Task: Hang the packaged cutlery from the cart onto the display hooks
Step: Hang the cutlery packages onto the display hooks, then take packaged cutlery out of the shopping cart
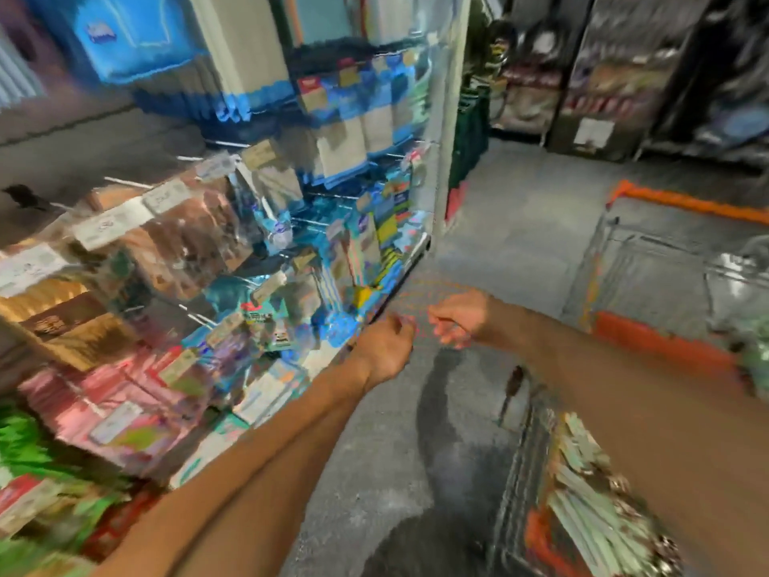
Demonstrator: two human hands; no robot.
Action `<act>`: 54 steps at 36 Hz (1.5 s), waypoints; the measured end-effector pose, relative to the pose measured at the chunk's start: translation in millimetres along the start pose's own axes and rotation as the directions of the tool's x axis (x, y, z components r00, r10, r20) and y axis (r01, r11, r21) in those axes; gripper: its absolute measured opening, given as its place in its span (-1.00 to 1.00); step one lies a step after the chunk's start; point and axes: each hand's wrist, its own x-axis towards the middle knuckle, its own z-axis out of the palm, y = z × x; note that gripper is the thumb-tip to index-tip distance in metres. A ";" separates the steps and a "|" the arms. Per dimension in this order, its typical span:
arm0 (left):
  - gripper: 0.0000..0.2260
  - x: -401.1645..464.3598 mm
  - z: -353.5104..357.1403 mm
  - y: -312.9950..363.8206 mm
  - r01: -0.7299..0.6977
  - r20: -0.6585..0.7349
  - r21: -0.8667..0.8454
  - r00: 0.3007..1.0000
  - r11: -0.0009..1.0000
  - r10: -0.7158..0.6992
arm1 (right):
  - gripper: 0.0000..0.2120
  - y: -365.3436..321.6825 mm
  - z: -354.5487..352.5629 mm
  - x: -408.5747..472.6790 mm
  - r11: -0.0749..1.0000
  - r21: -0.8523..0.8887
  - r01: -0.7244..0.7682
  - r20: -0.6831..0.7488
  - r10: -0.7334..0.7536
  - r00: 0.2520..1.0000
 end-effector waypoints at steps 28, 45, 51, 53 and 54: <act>-0.82 62.7 344.3 115.5 -0.321 0.741 0.198 0.667 0.926 0.073 | -0.60 285.6 -183.9 -103.6 0.698 0.636 -0.330 -0.360 0.646 0.673; -0.72 50.7 475.7 -10.5 -0.026 0.601 0.576 0.691 0.817 -0.402 | -0.71 481.3 -155.9 -51.4 0.713 0.124 -0.691 -0.107 0.702 0.705; -0.75 32.2 498.3 -66.6 0.019 0.586 0.640 0.635 0.768 -0.504 | -0.82 524.5 -107.1 -40.9 0.724 -0.144 -0.674 0.012 0.683 0.731; -0.74 26.7 504.9 -80.3 0.007 0.598 0.650 0.613 0.760 -0.517 | -0.69 534.5 -90.2 -38.2 0.740 -0.176 -0.649 0.018 0.661 0.750; -0.74 24.1 508.2 -86.4 0.025 0.582 0.656 0.620 0.755 -0.527 | -0.62 537.6 -82.8 -37.2 0.738 -0.213 -0.640 0.014 0.657 0.753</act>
